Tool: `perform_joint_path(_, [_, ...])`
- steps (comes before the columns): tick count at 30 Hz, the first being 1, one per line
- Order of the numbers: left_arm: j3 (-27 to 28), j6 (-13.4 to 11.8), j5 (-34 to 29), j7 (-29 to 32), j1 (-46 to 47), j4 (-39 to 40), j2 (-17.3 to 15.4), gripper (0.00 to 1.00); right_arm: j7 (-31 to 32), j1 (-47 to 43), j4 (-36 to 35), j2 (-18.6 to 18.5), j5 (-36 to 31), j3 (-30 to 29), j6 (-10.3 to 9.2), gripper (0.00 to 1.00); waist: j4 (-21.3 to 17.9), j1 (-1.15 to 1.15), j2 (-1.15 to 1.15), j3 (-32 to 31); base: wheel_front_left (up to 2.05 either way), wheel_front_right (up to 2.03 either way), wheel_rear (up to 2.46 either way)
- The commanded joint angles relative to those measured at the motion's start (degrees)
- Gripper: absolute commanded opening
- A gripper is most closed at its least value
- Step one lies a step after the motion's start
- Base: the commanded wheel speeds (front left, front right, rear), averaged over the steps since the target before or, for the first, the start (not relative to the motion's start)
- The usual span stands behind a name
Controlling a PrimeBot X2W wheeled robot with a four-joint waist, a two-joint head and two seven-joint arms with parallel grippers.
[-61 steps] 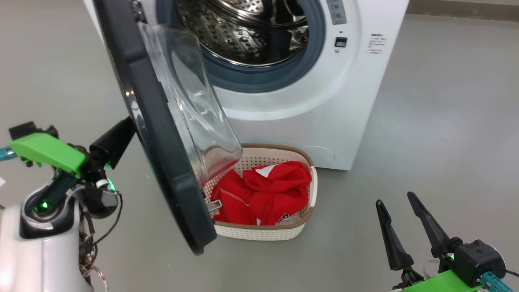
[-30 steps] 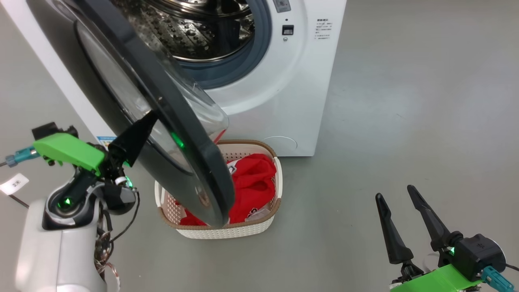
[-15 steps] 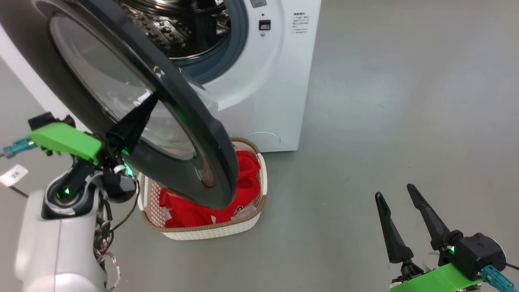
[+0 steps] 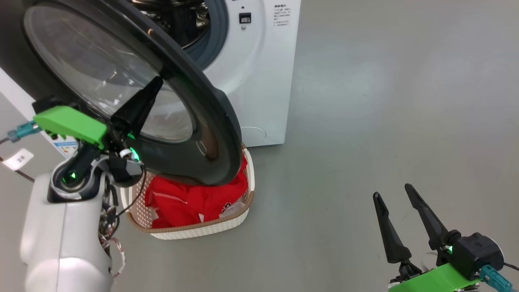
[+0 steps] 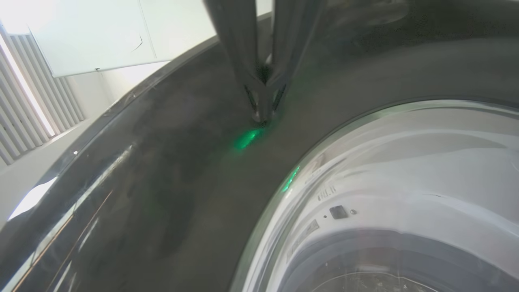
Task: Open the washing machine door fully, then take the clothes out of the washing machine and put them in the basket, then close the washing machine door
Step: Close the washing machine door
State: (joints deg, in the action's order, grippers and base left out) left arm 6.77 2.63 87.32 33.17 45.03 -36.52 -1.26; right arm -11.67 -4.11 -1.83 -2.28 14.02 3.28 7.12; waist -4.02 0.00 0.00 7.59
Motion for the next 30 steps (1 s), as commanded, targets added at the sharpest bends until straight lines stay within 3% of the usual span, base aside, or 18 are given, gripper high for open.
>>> perform_joint_path(1, [0.95, 0.85, 0.18, -0.11, 2.39, 1.22, -1.67, 0.0, -0.58, 2.8, -1.24, -0.6, -0.26, 1.65, 0.36, 1.0, -0.27, 0.0, 0.0, 0.28, 0.0, 0.0, 0.0])
perform_joint_path(30, [1.38, 3.74, -1.26, -3.66, 13.35, -5.29, -2.59, 0.0, -1.68, 5.92, -0.54, -0.6, -0.04, 2.76, 0.36, 1.0, -4.47, 0.0, 0.0, 7.7, 0.0, 0.0, 0.0])
